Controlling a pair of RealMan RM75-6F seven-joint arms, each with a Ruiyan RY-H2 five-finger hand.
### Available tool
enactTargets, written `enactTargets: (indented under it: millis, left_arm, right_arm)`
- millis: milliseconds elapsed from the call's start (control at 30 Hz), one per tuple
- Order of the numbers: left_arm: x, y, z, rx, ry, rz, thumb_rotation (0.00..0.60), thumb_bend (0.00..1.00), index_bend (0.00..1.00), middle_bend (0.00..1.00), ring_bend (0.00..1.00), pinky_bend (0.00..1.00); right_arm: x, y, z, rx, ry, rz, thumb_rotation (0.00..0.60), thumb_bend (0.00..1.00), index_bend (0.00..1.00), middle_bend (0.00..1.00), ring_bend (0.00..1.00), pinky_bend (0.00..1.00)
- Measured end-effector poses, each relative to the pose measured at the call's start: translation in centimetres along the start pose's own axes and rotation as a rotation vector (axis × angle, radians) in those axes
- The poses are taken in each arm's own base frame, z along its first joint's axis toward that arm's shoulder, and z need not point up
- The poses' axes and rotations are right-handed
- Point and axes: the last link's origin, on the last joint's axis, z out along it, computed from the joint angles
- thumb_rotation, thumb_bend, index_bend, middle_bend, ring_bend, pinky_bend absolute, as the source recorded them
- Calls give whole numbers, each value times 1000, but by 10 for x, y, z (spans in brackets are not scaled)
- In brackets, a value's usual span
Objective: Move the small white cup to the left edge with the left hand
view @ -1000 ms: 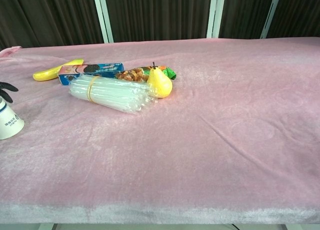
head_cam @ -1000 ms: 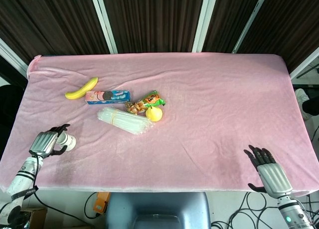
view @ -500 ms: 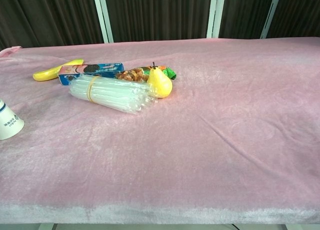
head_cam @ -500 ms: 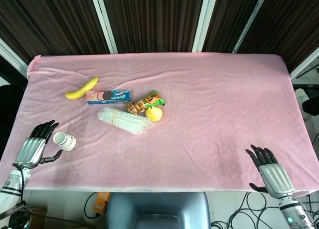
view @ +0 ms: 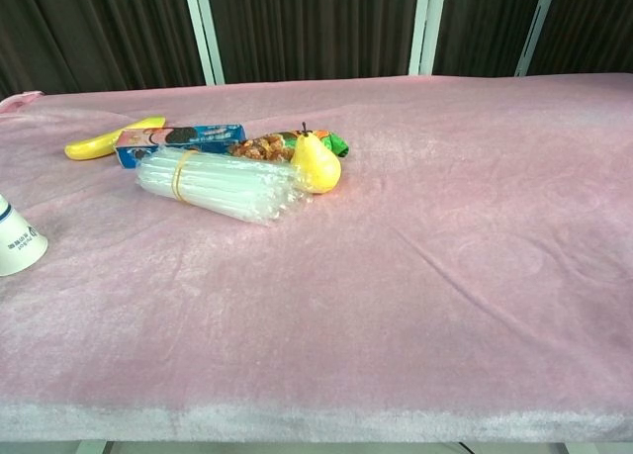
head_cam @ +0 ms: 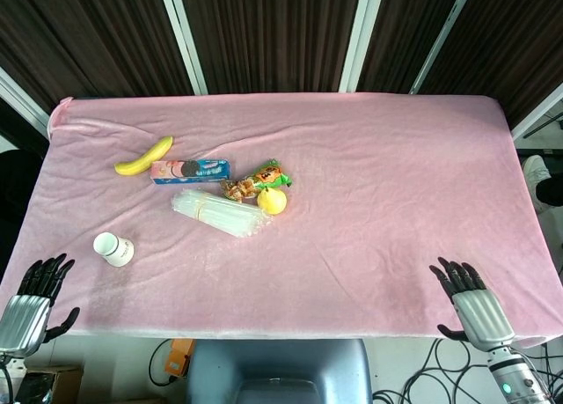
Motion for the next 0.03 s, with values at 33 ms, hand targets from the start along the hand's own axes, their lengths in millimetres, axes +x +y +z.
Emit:
enactTargets:
  millis: [33]
  left_arm:
    - [0, 1, -1, -3, 5, -1, 596, 340, 0, 0, 0, 8]
  right_arm:
    - [0, 0, 0, -1, -1, 0, 600, 252, 0, 0, 0, 0]
